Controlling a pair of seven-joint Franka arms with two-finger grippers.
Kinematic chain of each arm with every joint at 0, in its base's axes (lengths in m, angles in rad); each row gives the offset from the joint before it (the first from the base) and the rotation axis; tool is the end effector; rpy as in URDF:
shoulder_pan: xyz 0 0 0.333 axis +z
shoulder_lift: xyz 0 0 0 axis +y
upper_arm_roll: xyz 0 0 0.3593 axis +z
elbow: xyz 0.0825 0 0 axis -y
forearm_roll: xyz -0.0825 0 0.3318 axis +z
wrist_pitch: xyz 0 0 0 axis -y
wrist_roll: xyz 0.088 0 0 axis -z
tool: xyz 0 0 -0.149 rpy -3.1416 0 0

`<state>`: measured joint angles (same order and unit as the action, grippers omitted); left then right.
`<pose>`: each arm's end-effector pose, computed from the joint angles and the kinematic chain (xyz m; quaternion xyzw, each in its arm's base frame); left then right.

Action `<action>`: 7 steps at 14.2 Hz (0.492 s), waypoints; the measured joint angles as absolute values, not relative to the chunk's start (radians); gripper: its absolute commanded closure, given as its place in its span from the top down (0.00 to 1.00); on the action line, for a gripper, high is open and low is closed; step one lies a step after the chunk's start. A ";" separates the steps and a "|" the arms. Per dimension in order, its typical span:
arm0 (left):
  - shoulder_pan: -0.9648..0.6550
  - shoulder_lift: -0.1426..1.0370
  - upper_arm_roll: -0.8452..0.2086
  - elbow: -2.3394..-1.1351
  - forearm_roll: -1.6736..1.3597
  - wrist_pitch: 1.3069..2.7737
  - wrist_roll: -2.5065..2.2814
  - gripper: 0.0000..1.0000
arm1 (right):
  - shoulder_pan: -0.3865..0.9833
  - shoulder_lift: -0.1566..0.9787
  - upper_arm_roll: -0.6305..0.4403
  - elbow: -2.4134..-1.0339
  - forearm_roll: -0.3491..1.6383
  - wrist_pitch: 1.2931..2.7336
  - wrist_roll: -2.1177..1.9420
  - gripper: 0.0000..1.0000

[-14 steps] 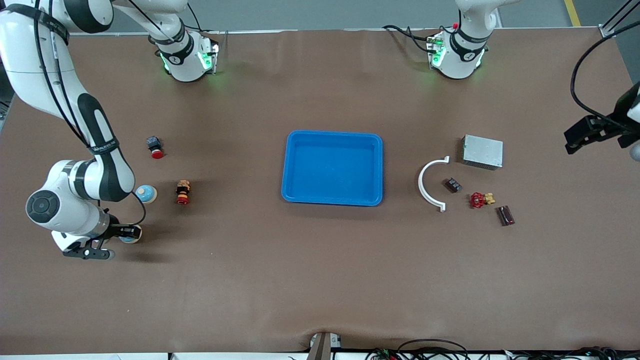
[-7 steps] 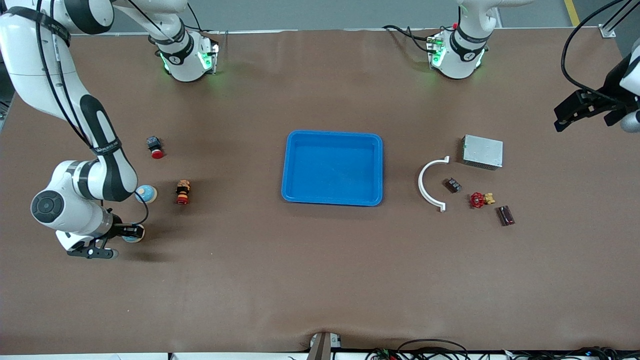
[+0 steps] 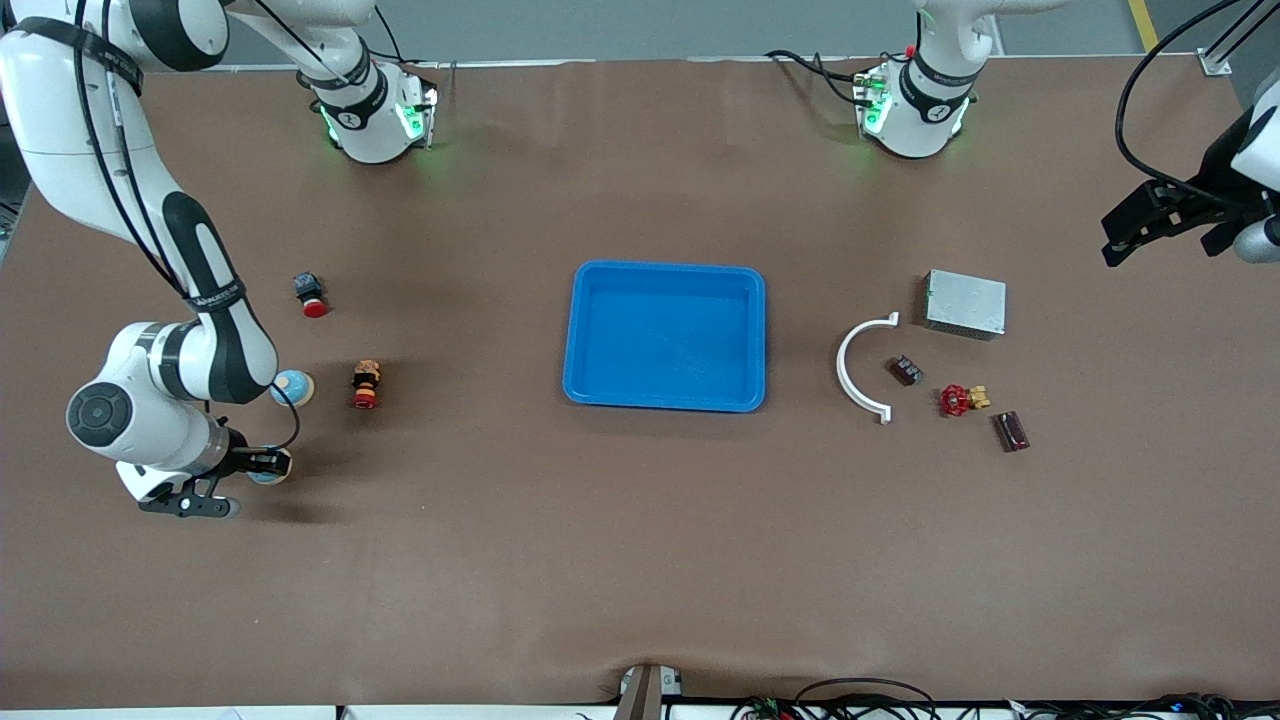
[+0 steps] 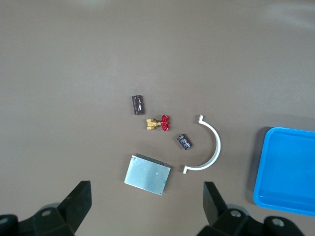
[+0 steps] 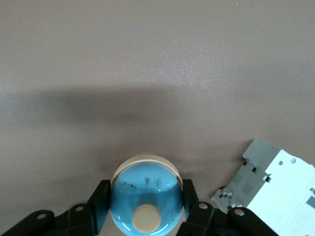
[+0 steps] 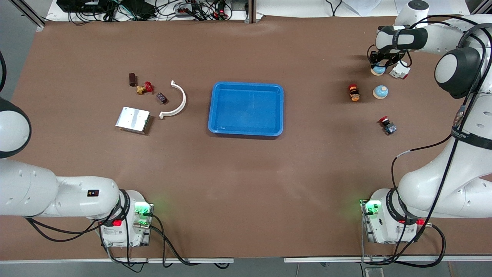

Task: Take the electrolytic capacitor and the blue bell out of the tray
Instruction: 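Lower the bell beside the first bell and open the right gripper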

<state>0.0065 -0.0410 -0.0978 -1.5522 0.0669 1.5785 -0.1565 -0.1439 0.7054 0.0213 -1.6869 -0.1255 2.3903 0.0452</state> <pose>0.4906 -0.0362 0.6550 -0.9983 -0.0334 -0.0376 0.0310 0.6642 -0.0884 0.2174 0.9985 -0.0405 -0.0021 0.0358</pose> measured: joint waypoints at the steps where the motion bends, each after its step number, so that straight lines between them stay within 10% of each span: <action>1: 0.006 -0.041 -0.098 -1.553 0.067 1.579 -0.157 1.00 | -0.144 0.705 0.021 -1.687 -0.125 2.390 0.045 0.66; 2: 0.005 -0.041 -0.098 -1.553 0.066 1.579 -0.157 1.00 | -0.144 0.705 0.021 -1.687 -0.125 2.391 0.046 1.00; 7: 0.003 -0.041 -0.098 -1.554 0.035 1.534 -0.154 1.00 | -0.144 0.708 0.020 -1.687 -0.125 2.403 0.048 1.00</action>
<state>0.0025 -0.0410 -0.0983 -1.5536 0.0352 1.5336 -0.1539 -0.1441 0.7077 0.0200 -1.6869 -0.1254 2.4027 0.0475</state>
